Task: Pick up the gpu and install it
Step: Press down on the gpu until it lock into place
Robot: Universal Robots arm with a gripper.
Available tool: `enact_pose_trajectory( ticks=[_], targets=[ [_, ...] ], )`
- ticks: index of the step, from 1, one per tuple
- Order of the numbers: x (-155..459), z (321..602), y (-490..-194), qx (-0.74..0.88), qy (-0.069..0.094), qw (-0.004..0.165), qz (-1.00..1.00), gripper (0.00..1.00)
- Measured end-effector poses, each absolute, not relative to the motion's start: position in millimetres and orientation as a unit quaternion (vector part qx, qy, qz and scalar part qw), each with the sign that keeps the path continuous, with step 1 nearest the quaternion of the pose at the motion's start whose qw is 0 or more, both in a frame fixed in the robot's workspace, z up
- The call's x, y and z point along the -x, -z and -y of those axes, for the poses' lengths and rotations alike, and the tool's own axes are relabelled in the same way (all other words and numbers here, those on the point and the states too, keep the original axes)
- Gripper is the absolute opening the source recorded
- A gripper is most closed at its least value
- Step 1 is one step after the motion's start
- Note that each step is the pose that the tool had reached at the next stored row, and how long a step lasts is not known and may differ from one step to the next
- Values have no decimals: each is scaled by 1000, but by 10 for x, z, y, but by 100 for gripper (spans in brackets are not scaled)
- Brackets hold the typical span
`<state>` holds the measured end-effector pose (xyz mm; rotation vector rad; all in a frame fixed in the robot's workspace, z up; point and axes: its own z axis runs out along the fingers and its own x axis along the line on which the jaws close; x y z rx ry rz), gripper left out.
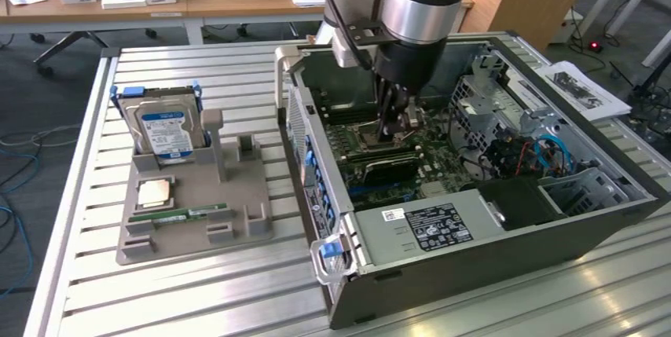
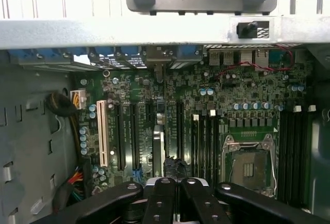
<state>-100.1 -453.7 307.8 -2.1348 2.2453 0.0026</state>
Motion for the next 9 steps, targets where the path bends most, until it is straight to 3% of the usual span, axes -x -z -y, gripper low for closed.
enact_pose_trajectory(
  ticks=[9],
  targets=[
    [1001,4537,-2930,689,-1,22,-725,11]
  ],
)
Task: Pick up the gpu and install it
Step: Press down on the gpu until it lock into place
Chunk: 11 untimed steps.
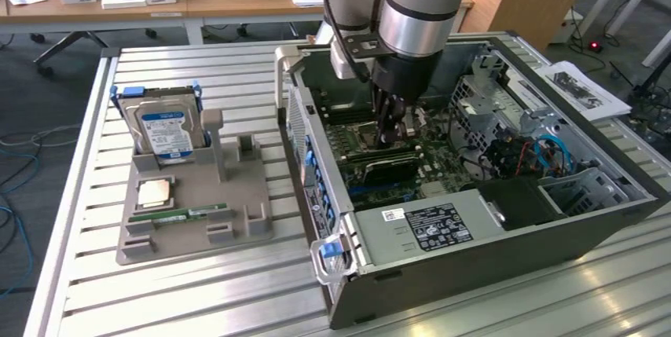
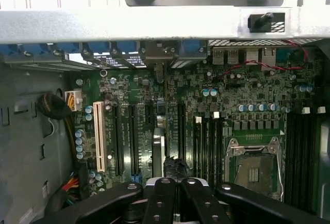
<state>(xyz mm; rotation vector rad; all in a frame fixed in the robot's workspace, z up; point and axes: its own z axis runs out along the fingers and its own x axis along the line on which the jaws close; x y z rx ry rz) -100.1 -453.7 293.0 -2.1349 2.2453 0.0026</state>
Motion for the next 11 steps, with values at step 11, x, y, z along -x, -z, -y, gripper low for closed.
enact_pose_trajectory(
  ticks=[11],
  targets=[
    [983,4538,-2897,689,-1,22,-725,11]
  ],
)
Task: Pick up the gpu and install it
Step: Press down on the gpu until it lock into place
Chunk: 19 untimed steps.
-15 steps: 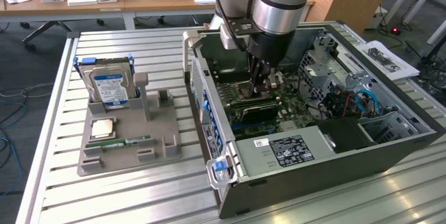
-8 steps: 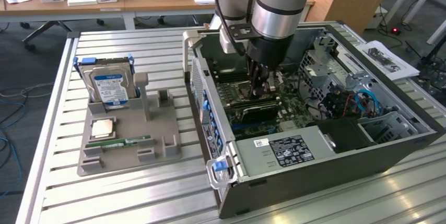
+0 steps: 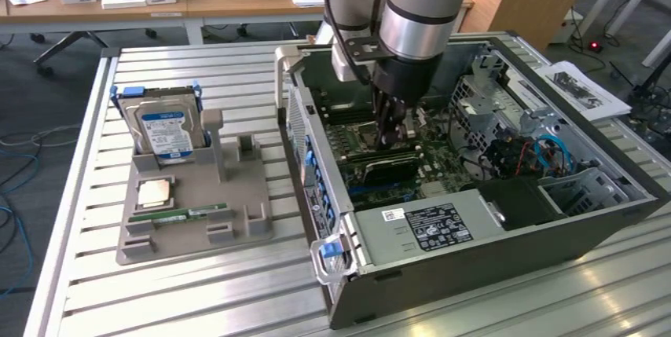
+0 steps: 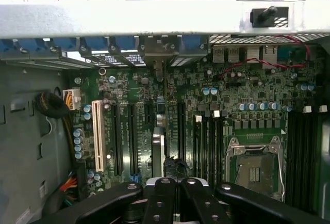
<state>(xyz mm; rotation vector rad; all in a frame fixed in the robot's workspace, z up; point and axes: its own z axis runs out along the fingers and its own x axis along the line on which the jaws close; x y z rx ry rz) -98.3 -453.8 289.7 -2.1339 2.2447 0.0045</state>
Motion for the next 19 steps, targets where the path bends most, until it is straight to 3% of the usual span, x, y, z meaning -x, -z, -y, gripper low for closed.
enact_pose_trajectory(
  ticks=[19],
  targets=[
    [983,4539,-2713,689,-2,22,-725,11]
  ],
)
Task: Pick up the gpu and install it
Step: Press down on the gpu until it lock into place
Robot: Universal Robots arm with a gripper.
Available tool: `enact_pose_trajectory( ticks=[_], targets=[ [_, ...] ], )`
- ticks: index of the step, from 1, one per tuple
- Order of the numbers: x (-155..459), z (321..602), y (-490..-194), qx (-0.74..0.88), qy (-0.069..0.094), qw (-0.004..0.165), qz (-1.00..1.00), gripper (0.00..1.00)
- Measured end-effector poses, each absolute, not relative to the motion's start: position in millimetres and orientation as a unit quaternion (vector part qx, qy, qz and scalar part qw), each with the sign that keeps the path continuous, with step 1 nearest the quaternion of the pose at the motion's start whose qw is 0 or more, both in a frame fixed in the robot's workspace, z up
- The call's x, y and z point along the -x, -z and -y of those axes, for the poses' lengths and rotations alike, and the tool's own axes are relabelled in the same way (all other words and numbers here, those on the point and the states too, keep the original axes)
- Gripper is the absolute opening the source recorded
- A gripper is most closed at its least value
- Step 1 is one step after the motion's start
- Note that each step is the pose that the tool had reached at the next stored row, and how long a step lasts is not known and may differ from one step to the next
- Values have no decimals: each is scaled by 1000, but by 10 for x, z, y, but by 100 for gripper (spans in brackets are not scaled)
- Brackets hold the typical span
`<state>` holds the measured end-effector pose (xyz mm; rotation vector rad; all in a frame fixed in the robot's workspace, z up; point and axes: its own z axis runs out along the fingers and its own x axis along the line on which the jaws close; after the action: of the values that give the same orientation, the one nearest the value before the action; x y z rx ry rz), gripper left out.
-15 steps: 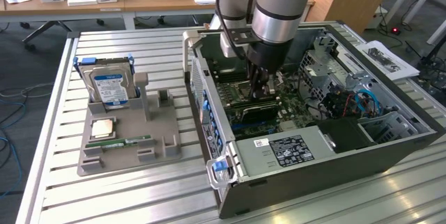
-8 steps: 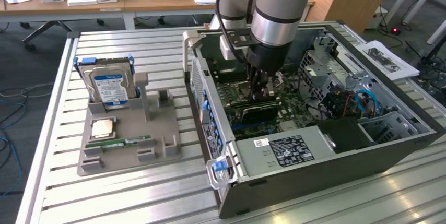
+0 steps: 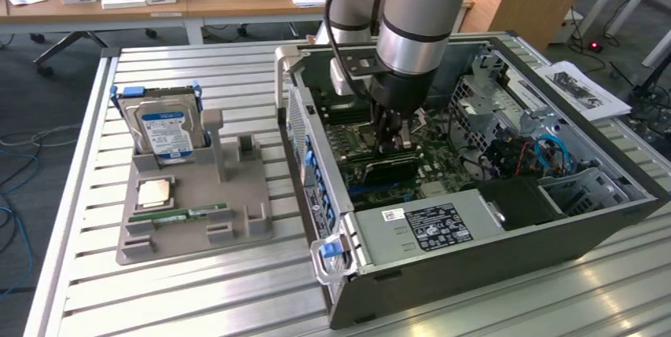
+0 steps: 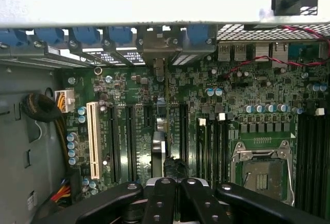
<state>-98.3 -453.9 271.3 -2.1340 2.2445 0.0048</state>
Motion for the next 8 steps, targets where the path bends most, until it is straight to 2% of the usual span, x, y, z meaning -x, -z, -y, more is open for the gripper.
enact_pose_trajectory(
  ticks=[8],
  targets=[
    [983,4539,-2682,689,-1,22,-725,11]
  ],
)
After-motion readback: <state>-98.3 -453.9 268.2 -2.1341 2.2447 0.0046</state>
